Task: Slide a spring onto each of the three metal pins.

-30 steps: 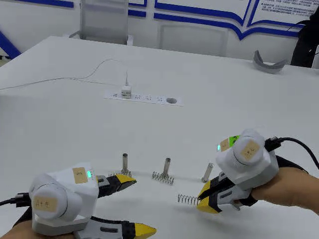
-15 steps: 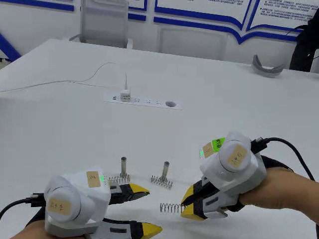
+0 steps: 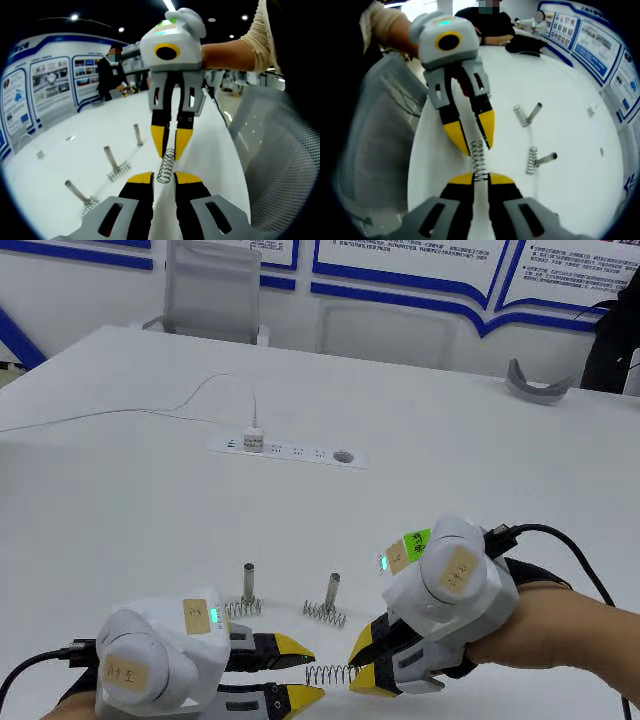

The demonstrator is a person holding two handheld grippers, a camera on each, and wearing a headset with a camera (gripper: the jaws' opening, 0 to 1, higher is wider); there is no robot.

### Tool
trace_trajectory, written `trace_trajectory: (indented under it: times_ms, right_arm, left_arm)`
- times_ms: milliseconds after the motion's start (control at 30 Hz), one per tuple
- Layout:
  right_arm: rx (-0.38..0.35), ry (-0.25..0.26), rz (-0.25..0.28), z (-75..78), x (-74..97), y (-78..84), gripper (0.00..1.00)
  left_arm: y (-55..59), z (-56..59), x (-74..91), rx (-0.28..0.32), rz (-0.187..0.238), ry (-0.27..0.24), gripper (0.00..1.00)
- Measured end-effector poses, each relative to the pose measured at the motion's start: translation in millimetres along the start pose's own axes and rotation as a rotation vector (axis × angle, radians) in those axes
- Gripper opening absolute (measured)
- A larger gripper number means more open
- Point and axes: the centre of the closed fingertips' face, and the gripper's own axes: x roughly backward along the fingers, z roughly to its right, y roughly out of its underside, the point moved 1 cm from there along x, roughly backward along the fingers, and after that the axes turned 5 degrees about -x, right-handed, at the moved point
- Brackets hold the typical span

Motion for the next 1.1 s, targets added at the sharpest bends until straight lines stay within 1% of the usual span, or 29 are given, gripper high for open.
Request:
trace_trajectory:
  times_ms: [67, 200, 367, 533, 633, 900, 1100]
  right_arm:
    - [0.004, 0.000, -0.002, -0.6, -0.3, -0.4, 0.11]
    - [0.015, 0.001, -0.006, -1.7, 0.3, -1.6, 0.11]
    - [0.019, 0.002, 0.007, -3.2, 7.0, -8.0, 0.11]
    - [0.020, 0.003, 0.037, -4.8, 13.5, -18.4, 0.11]
    - [0.030, 0.006, 0.055, -6.1, 16.8, -27.3, 0.11]
    - [0.059, 0.009, 0.070, -10.2, 17.7, -41.5, 0.11]
    - [0.070, 0.007, 0.081, -12.1, 17.5, -47.9, 0.11]
  left_arm:
    - [-0.3, 0.4, 0.0, -0.007, 0.001, 0.002, 0.13]
    - [0.5, 1.8, -0.4, -0.015, -0.007, 0.005, 0.13]
    - [3.1, 1.2, -0.5, -0.020, -0.015, 0.002, 0.12]
    - [4.6, 0.9, -0.8, -0.021, -0.022, -0.001, 0.12]
    - [4.5, 1.5, -1.0, -0.021, -0.023, 0.000, 0.11]
    - [4.0, 3.1, -1.5, -0.023, -0.024, 0.002, 0.11]
    - [2.7, 4.1, -2.0, -0.023, -0.019, 0.005, 0.11]
